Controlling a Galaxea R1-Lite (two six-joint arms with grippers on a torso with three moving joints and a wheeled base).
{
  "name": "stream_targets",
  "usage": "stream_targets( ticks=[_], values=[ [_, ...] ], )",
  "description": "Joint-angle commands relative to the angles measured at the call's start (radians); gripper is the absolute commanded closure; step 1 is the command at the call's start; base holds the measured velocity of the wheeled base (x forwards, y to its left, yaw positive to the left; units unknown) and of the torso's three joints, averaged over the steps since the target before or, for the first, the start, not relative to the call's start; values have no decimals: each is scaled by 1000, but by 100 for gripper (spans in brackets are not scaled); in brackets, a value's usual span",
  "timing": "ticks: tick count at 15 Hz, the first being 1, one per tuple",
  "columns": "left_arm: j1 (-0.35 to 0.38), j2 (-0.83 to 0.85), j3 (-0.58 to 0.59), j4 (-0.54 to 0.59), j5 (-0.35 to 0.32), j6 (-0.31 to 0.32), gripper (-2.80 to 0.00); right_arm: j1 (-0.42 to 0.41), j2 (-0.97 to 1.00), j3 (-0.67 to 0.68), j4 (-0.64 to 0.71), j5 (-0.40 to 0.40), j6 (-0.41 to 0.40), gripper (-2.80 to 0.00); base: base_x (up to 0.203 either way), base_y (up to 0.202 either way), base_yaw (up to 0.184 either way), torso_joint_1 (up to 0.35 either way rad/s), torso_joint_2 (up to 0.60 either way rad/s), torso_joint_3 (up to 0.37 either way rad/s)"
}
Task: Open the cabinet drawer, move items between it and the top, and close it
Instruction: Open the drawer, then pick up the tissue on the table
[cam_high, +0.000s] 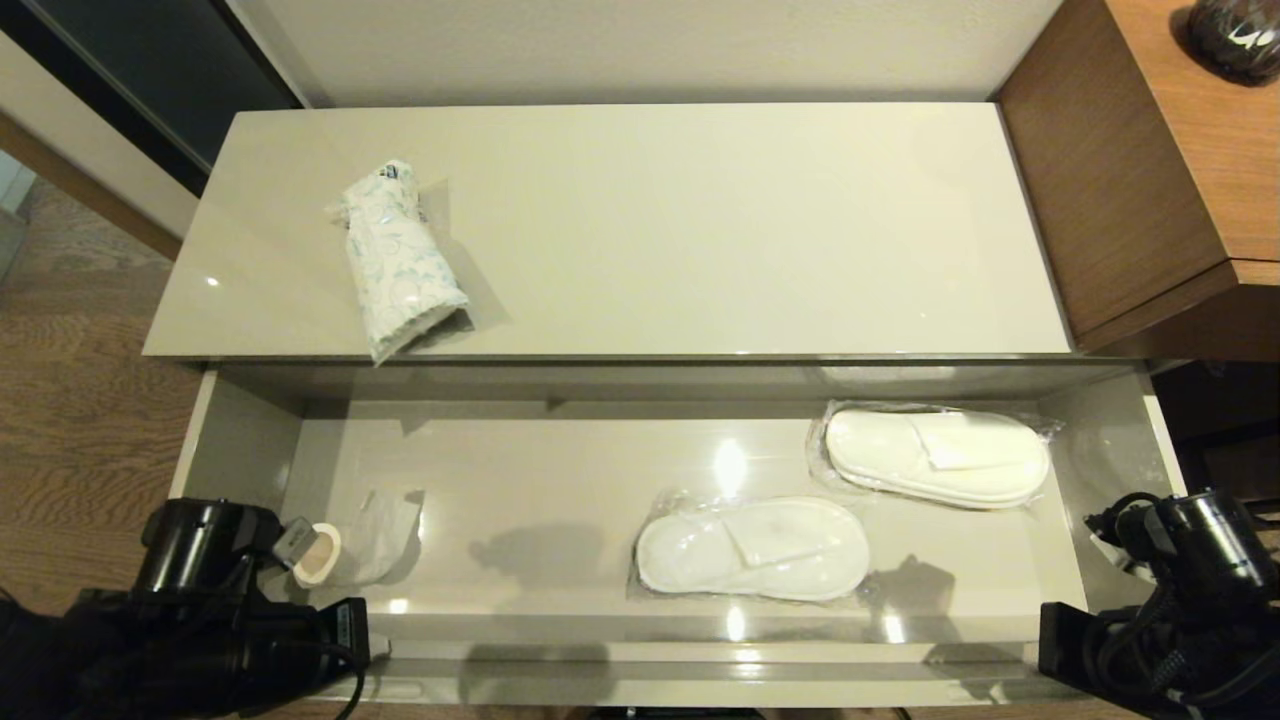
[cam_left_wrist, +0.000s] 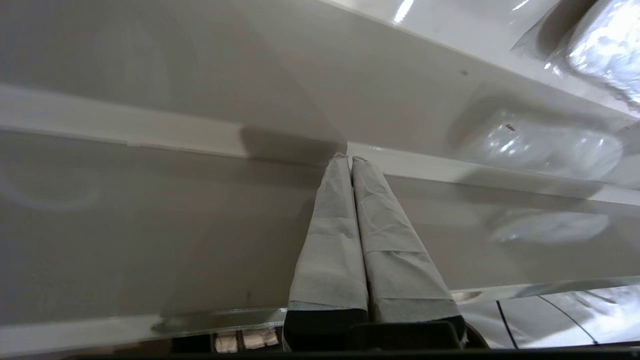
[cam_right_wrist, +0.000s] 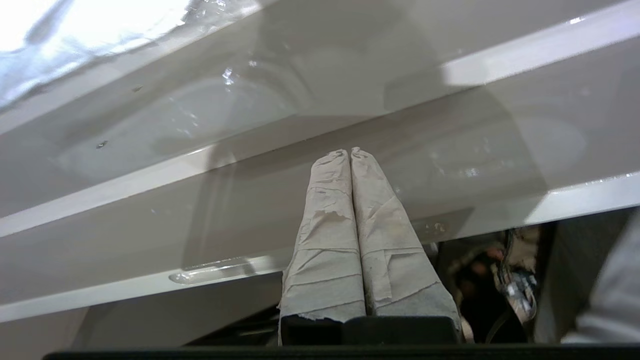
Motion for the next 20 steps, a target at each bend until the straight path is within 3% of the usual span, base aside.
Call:
stream_targets(
  ticks=[1,4,7,10,13,17,20],
  values=[
    [2,-27,52,51,-6,24,0,0,-33,73,14,3,0,0,0,0,0,0,0,0],
    [7,-77,65,37,-3,11,0,0,-92,81,14,1,-5,0,0,0,0,0,0,0],
    [15,-217,4,-10,-7,-13,0,3,-279,-6,54,-7,-37,0,0,0,0,0,0,0],
    [17,-375,-166,144,-6,-37,0,6,-520,-119,243,-3,-115,0,0,0,0,0,0,0],
    [16,-460,-280,330,-5,-40,0,10,-634,-178,408,-5,-197,0,0,0,0,0,0,0],
    [17,-539,-291,437,4,-29,0,10,-676,-184,445,-9,-199,0,0,0,0,0,0,0],
    [17,-656,-315,598,90,-1,0,10,-754,-276,579,-12,-193,0,0,0,0,0,0,0]
  ],
)
